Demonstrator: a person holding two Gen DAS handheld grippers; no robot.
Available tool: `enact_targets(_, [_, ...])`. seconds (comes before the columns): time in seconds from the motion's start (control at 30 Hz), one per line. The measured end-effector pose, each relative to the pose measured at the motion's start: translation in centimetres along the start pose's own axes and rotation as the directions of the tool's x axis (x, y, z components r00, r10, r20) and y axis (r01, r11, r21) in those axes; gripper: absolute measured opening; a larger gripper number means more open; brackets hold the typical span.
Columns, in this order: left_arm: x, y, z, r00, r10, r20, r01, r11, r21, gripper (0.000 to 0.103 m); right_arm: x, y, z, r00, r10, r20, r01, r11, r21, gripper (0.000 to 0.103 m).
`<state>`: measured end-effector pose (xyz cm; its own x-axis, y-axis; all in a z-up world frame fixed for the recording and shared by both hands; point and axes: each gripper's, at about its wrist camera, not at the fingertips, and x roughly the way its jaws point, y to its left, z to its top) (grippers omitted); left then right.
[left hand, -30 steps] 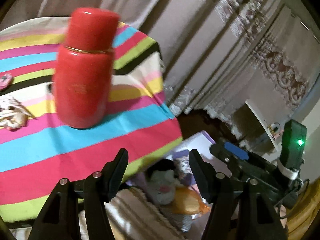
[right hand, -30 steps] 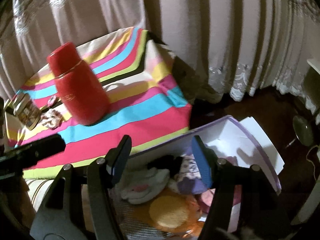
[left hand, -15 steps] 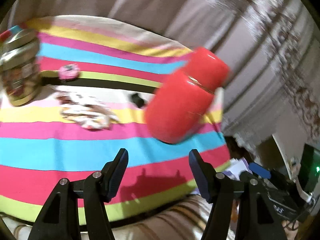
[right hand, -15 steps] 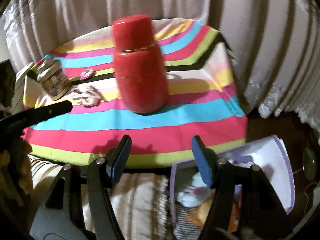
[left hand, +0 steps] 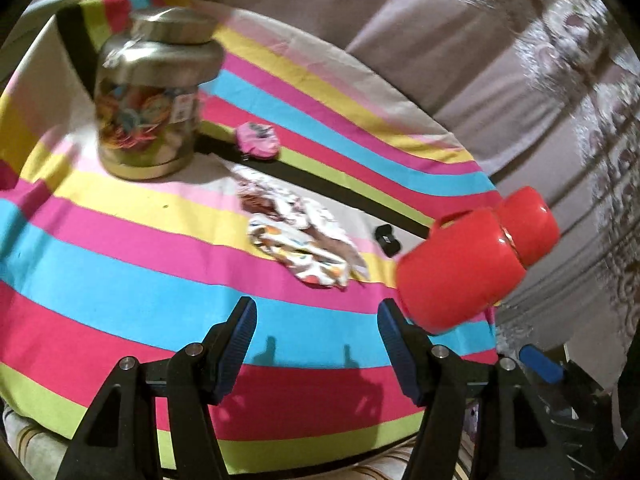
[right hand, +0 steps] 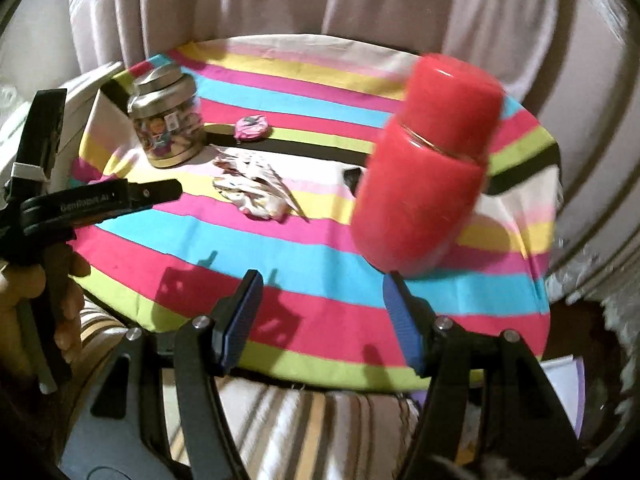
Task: Organize soft objects
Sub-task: 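Move both open tools back over the remaining items on the cushion, then grasp the small black item with the right tool while the left tool grasps the white dotted cloth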
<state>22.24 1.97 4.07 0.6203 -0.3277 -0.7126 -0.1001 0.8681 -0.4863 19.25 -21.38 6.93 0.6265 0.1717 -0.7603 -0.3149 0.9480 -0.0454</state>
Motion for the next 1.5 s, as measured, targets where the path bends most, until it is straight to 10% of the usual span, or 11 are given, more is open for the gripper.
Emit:
enact_targets(0.67, [2.6,4.3,1.9,1.000,0.016,0.006,-0.015,0.989,-0.147,0.063,12.3,4.5,14.1,0.982,-0.148,-0.119,0.122,0.972,-0.200,0.066])
enact_targets(1.33, [7.5,5.6,3.8,0.998,-0.022,-0.066,0.007,0.975,-0.220,0.060,26.7,0.7,15.5,0.785,-0.314,-0.535,0.178,0.940,-0.291,0.066])
enact_targets(1.5, [7.1,5.8,3.8,0.999,-0.022,-0.049,0.010,0.976,-0.219,0.060,28.2,-0.1,15.0,0.755,-0.303,-0.581,0.184,0.949,-0.255,0.049])
